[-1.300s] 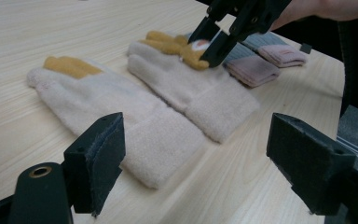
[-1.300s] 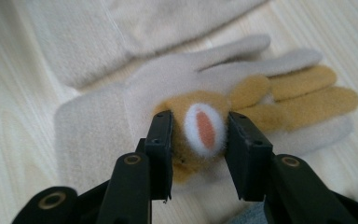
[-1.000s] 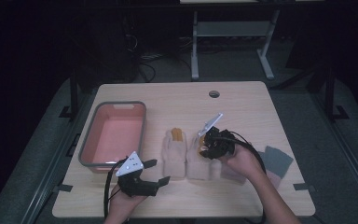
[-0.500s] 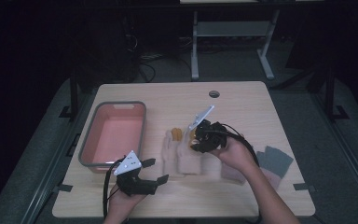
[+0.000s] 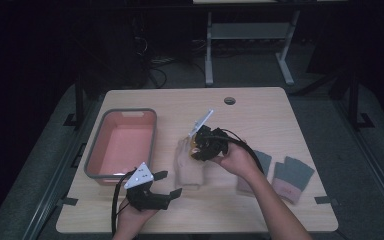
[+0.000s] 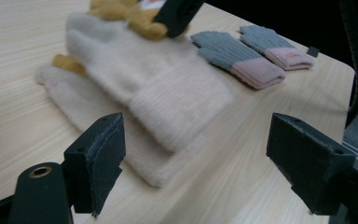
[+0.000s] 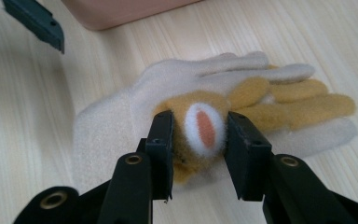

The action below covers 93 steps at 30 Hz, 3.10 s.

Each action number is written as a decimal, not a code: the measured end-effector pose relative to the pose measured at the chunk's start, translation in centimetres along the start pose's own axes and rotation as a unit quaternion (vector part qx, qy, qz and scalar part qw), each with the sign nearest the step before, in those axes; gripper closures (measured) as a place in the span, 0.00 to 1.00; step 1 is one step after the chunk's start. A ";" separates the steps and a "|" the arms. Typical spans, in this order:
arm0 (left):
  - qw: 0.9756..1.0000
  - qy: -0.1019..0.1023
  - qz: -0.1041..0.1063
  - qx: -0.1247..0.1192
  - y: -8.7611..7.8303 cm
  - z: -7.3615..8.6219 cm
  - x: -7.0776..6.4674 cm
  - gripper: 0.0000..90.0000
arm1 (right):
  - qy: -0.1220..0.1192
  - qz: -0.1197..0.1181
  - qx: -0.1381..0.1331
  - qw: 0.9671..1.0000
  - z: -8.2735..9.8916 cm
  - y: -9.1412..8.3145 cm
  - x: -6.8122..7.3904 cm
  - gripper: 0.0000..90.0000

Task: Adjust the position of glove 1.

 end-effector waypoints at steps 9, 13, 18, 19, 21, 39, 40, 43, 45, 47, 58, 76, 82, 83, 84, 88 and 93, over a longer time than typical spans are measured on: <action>1.000 0.000 0.000 -0.002 0.0 -0.1 0.1 0.22 | -0.012 -0.016 0.015 1.000 -1.1 2.0 -0.1 0.71; 1.000 -0.002 0.000 -0.001 0.0 0.0 0.0 0.22 | -0.006 -0.029 0.029 0.999 -0.6 3.1 -0.2 0.71; 1.000 -0.002 -0.001 -0.003 0.0 -0.1 0.1 0.22 | 0.009 -0.029 0.025 0.999 0.3 4.1 -0.4 0.70; 1.000 -0.002 -0.001 -0.003 0.0 -0.1 0.1 0.22 | 0.009 -0.029 0.025 0.999 0.3 4.1 -0.4 0.70; 1.000 -0.004 -0.001 -0.001 0.2 0.0 0.0 0.22 | 0.015 -0.031 0.027 0.999 0.7 4.5 -0.3 0.70; 0.999 -0.033 -0.012 0.016 0.8 0.2 0.5 0.22 | 0.058 -0.020 0.007 0.998 1.5 5.2 0.1 0.57; 0.999 -0.033 -0.014 0.017 0.9 0.2 0.5 0.22 | 0.060 -0.019 0.004 0.998 1.6 5.2 0.1 0.55; 0.999 -0.039 -0.014 0.013 1.0 0.0 0.3 0.22 | 0.069 -0.022 0.001 0.997 1.8 5.0 0.3 0.51; 0.999 -0.043 -0.014 0.012 1.2 -0.2 0.2 0.23 | 0.078 -0.022 0.000 0.997 1.8 4.8 0.4 0.47; 0.999 -0.043 -0.015 0.013 1.3 -0.3 0.3 0.23 | 0.086 -0.020 -0.007 0.996 1.9 4.5 0.5 0.44; 0.992 -0.109 -0.050 0.034 3.5 -1.2 1.2 0.26 | 0.157 -0.013 -0.047 0.986 2.8 2.8 0.4 0.35; 0.976 -0.179 -0.093 0.079 5.6 -0.4 3.0 0.36 | 0.300 -0.051 -0.078 0.949 5.6 4.9 1.5 0.36; 0.974 -0.182 -0.101 0.092 5.9 0.0 3.2 0.38 | 0.323 -0.062 -0.088 0.940 5.5 5.5 1.6 0.39; 0.974 -0.179 -0.101 0.098 5.9 0.1 3.3 0.38 | 0.323 -0.062 -0.088 0.940 5.5 5.5 1.6 0.39; 0.973 -0.182 -0.103 0.100 6.0 0.2 3.3 0.38 | 0.326 -0.063 -0.089 0.939 5.4 5.8 1.7 0.40; 0.972 -0.181 -0.105 0.104 6.1 0.3 3.5 0.37 | 0.337 -0.064 -0.086 0.935 5.3 6.2 1.8 0.43; 0.971 -0.187 -0.102 0.111 6.2 0.4 3.7 0.39 | 0.365 -0.070 -0.091 0.924 5.4 6.4 1.9 0.50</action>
Point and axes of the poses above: each handheld gripper's, and its own axes: y roughly forward along the jaws, z roughly out of its underside, x roughly to its left, the point moved 7 cm from there along y, roughly forward along the jaws, and after that the axes turned 15 degrees about -y, right-handed, at the moved point
